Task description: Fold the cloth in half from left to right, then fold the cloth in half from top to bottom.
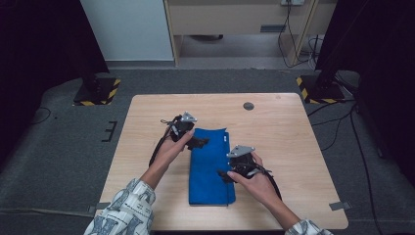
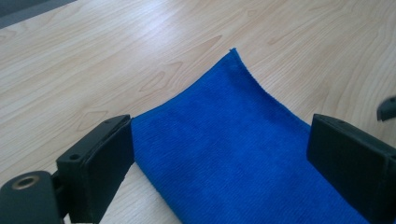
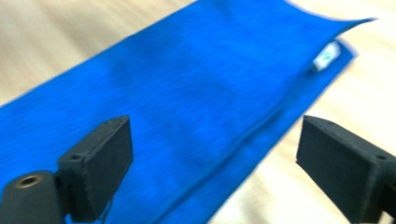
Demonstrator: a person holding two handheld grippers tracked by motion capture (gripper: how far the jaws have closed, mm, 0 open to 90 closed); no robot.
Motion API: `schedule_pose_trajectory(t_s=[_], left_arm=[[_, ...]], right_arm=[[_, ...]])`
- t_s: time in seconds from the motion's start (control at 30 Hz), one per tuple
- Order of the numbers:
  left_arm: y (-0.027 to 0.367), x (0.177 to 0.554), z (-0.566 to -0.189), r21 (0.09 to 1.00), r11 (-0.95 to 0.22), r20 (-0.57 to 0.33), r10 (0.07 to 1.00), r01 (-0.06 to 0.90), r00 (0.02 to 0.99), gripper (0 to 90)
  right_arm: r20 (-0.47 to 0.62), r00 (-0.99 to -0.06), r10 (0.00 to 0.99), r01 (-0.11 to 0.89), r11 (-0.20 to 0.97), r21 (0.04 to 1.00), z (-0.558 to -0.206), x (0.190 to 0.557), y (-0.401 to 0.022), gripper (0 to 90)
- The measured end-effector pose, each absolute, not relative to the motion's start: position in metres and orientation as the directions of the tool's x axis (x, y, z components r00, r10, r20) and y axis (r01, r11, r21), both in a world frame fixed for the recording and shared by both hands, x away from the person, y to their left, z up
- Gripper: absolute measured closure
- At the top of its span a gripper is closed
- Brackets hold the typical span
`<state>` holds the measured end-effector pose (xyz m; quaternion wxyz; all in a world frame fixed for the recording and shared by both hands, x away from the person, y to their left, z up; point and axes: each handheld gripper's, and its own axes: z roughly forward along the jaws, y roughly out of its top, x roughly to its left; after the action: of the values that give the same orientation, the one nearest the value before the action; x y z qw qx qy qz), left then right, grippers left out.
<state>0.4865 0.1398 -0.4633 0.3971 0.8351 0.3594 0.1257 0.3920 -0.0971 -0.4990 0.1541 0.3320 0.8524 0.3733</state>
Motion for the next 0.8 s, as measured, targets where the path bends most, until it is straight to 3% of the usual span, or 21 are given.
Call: schedule_pose_trajectory(t_s=[0.4,0.8], left_arm=[[0.160,0.491,-0.463,0.786,-0.379,-0.069,0.731,0.489,0.679,8.2],[0.168,0.503,-0.473,0.782,-0.344,-0.113,0.742,0.520,0.661,12.0]], right_arm=[[0.004,-0.713,0.701,0.479,0.483,0.733,-0.482,0.440,-0.089,15.2],[0.011,-0.679,0.734,0.509,0.460,0.728,-0.471,0.490,-0.091,37.4]])
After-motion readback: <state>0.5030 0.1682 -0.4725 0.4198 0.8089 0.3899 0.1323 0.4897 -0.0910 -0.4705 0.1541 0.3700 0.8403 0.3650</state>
